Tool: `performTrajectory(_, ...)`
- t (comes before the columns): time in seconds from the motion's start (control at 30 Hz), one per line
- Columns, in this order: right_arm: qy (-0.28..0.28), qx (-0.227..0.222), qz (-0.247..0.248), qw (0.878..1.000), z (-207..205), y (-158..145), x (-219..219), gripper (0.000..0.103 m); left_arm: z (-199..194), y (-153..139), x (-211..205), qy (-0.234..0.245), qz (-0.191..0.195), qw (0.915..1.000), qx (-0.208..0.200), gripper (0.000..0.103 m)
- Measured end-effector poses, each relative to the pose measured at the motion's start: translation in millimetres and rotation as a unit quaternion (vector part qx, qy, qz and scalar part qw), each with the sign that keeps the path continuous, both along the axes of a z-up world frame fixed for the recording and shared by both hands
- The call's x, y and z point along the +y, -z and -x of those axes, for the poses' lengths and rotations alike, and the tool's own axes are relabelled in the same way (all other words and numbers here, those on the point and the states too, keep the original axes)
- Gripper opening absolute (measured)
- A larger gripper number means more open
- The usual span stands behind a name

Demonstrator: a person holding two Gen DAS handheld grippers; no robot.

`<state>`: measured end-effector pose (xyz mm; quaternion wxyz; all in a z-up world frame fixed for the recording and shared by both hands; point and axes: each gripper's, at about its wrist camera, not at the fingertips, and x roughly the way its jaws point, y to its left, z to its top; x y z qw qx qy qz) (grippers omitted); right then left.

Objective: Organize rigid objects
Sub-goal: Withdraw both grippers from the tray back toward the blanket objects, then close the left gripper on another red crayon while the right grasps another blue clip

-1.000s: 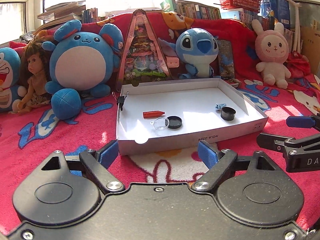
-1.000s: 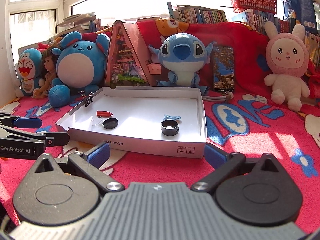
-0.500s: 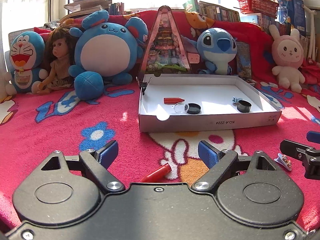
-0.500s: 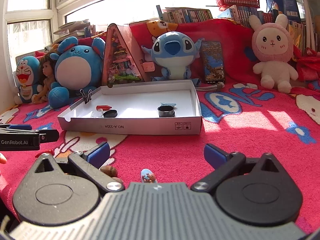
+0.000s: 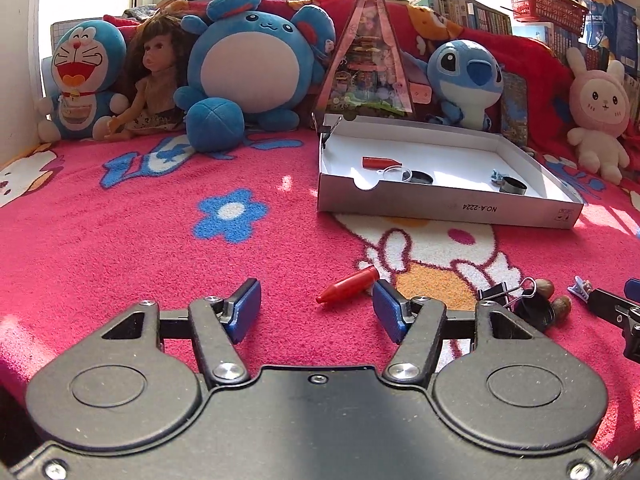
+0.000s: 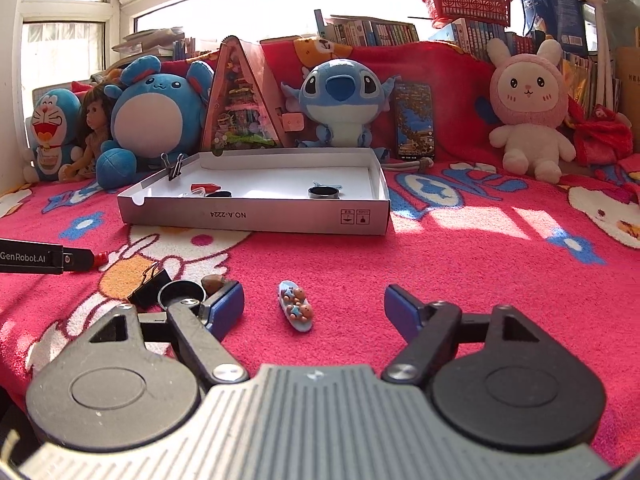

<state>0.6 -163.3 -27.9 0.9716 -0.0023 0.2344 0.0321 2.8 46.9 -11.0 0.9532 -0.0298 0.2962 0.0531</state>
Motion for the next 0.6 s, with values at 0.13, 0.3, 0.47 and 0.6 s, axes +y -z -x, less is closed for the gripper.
performTrajectory(0.13,0.012,0.017,0.011,1.0,-5.5,4.3,-3.8,0.074,-3.9,4.9,6.1,-0.007,-0.011,0.9999,0.007,0.056)
performTrajectory(0.3,0.043,0.024,0.022,0.999,-9.6,7.3,-11.4,0.074,-10.4,7.0,8.3,-0.013,-0.024,0.9996,0.007,0.059)
performTrajectory(0.47,0.068,0.023,0.032,0.997,-12.4,7.0,-17.5,0.074,-15.4,6.9,9.7,-0.015,-0.028,0.9995,0.006,0.061)
performTrajectory(0.6,0.087,0.022,0.022,0.996,-13.1,5.4,-22.5,0.074,-14.1,5.8,5.7,0.001,-0.023,0.9997,0.006,0.069)
